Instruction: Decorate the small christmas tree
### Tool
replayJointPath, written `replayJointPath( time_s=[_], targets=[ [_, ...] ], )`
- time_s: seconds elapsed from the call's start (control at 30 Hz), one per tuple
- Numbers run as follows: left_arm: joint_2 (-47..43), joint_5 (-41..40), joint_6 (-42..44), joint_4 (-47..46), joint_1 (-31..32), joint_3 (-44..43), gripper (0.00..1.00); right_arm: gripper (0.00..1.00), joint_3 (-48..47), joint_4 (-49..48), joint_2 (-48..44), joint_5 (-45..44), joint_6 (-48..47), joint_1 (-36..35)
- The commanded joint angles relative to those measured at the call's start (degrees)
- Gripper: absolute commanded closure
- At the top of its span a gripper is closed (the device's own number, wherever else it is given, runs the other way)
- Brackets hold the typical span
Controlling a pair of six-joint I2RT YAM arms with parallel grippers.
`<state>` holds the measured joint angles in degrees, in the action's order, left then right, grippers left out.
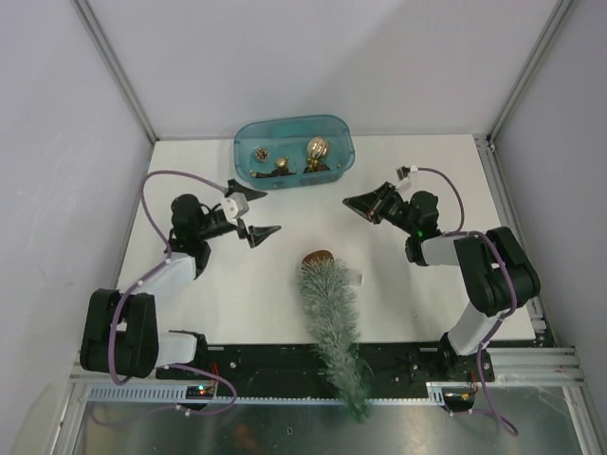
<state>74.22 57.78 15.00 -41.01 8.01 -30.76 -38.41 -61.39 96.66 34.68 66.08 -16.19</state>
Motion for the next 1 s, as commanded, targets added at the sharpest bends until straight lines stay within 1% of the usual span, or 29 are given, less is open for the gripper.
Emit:
replayJointPath(
  time_s=[0.0,0.07,0.1,0.13,0.17,0.23,0.33,0.4,0.47,0.53,0.6,0.63,0.7,0.83,0.97],
  targets=[
    [-3.9,9.7,10.7,10.5,-2.0,-8.6,0.0,1.0,-1.5,4.1,1.6,-1.2,-5.1,-0.5],
    [-4.4,13.2,21.7,24.7,-1.5,-13.6,0.0,1.0,-0.8,6.6,0.5,-1.4,-7.1,-0.8],
    [-4.4,14.5,31.5,34.3,-0.5,-16.3,0.0,1.0,-0.2,7.6,-0.1,-1.6,-7.8,-0.8],
    [-4.9,15.3,38.9,40.0,0.3,-17.9,0.0,1.0,0.5,8.2,-1.0,-1.8,-8.4,-0.8],
    [-5.6,15.5,43.1,43.0,1.9,-18.7,0.0,1.0,1.5,8.9,-1.8,-2.1,-8.9,-0.5],
    [-7.9,14.6,49.6,45.5,5.9,-18.7,0.0,1.0,3.6,9.9,-3.7,-2.6,-9.7,0.0],
    [-12.3,11.5,59.7,46.5,15.3,-16.2,0.0,1.0,6.3,9.4,-5.8,-2.7,-9.5,0.7],
    [-15.0,8.7,64.3,46.6,22.1,-13.9,0.0,1.0,7.1,9.2,-6.7,-2.6,-9.3,0.9],
    [-16.1,5.5,65.0,47.1,28.6,-13.2,0.0,1.0,7.4,9.4,-7.4,-2.6,-9.3,1.0],
    [-15.4,4.2,64.5,48.0,33.6,-14.0,0.0,1.0,7.5,9.3,-8.0,-2.6,-9.3,1.0],
    [-12.8,3.7,64.1,52.4,36.9,-17.8,0.0,1.0,7.5,9.4,-8.4,-2.5,-9.2,1.0],
    [-10.3,3.7,63.8,55.0,37.9,-20.0,0.0,1.0,7.5,9.4,-8.7,-2.5,-9.2,1.0],
    [-5.4,4.1,60.1,60.8,39.8,-25.8,0.0,1.0,7.5,9.7,-9.0,-2.4,-9.3,1.1],
    [3.8,6.4,57.0,71.5,41.5,-35.7,0.05,1.0,7.5,10.2,-9.5,-2.2,-9.4,1.0],
    [8.5,8.3,56.3,77.9,43.5,-39.8,0.18,1.0,7.5,10.8,-10.0,-2.1,-10.1,0.8]
  ],
)
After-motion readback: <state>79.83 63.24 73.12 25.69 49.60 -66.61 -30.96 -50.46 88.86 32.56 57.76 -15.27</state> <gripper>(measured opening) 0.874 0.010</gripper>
